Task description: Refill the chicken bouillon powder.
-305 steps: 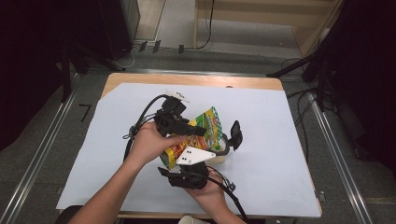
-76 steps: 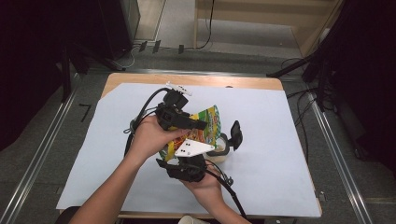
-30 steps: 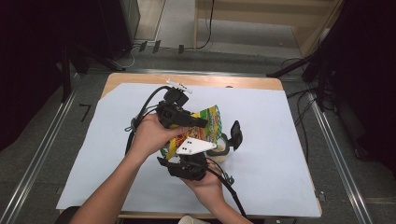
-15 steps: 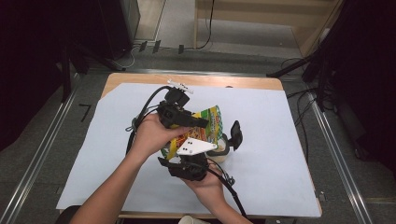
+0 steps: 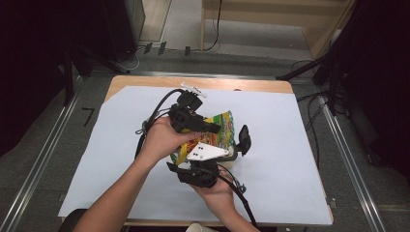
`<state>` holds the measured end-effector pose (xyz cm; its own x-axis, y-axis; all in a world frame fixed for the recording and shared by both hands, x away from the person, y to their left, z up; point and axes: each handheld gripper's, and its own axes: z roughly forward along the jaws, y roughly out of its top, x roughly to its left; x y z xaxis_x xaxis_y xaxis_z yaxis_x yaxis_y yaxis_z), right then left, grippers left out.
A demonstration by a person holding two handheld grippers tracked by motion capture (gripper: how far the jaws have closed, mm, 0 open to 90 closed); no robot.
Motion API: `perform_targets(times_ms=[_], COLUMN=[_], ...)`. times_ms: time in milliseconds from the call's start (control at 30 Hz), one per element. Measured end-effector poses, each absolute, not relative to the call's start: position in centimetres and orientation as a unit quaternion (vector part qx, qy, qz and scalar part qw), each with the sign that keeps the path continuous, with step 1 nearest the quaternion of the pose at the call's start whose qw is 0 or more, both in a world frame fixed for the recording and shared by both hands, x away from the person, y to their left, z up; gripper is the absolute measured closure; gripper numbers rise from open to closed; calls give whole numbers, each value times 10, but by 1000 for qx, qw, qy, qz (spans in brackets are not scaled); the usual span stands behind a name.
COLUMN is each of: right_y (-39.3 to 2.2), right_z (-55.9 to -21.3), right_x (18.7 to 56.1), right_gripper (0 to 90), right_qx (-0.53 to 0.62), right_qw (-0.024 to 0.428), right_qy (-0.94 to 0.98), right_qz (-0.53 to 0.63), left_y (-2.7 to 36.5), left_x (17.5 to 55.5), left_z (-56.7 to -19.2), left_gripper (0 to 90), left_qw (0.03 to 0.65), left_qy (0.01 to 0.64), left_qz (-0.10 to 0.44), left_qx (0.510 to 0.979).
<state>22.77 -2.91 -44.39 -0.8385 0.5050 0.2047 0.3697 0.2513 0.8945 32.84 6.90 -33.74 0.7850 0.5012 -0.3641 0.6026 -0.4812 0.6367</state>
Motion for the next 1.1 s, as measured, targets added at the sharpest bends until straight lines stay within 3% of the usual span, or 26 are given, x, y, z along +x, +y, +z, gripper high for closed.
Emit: perform_targets(times_ms=[1100], right_y=[-31], right_z=[-444], right_x=[228], right_gripper=[638], right_qx=[282], right_qw=[54], right_qy=[782], right_qz=[553], left_y=[67], left_x=[326], left_z=[-335], left_gripper=[701], left_qw=[393], left_qy=[319], left_qz=[-56], left_qx=[861])
